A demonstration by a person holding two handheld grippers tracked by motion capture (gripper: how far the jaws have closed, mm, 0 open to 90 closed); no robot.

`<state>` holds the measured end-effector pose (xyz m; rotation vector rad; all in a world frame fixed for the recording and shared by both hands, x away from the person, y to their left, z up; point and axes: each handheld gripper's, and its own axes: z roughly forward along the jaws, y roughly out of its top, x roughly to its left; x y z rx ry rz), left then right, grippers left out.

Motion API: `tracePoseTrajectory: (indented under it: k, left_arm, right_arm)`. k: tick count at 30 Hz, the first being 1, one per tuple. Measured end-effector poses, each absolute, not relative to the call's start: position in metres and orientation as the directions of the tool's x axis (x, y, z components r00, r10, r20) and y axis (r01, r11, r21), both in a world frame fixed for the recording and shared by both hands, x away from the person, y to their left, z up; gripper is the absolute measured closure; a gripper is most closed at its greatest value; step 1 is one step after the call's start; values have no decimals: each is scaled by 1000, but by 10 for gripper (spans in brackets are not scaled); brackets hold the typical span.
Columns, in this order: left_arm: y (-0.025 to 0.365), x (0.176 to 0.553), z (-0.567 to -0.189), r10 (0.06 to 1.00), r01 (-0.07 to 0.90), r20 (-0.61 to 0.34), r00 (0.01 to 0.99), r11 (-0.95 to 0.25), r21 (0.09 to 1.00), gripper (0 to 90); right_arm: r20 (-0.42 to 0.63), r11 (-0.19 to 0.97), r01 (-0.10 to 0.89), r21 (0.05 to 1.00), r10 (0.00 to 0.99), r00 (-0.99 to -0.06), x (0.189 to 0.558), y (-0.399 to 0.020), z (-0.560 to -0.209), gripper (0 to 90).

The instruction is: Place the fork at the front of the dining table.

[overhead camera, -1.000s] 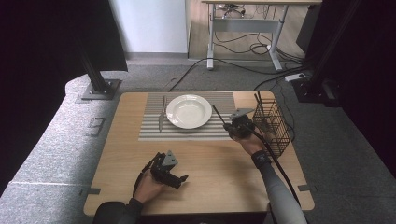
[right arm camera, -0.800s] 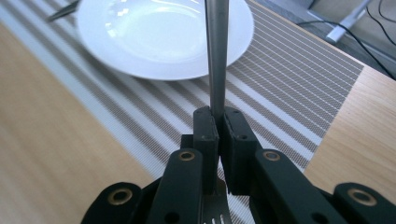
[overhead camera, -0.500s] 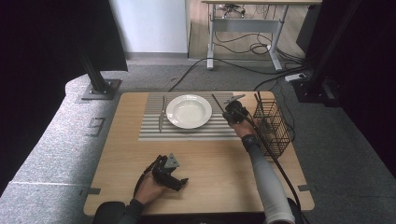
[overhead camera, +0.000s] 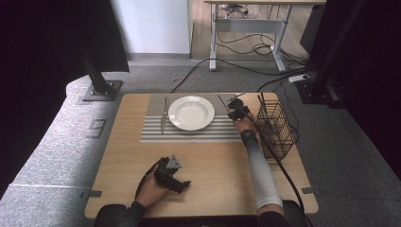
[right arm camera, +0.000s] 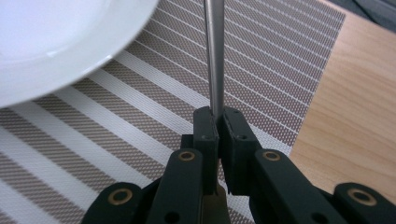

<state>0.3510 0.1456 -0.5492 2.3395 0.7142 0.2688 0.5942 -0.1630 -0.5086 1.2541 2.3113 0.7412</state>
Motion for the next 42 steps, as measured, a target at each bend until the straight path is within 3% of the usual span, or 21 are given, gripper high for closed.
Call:
tracePoseTrajectory:
  k: [12,22,32,42]
  left_arm:
    - [146,351,-549,558,421,1,830,-627,655,0]
    - [146,351,-549,557,420,1,830,-627,656,0]
    - [145,351,-549,557,420,0,831,-627,656,0]
    - [144,351,-549,551,417,1,834,-631,654,0]
  right_arm:
    - [-48,396,692,603,884,-464,606,-171,-530,839]
    - [-51,404,674,618,877,-478,601,-170,-527,789]
    - [-100,419,677,605,884,-457,578,-173,-516,544]
    - [-52,334,722,606,922,-383,547,-185,-520,490]
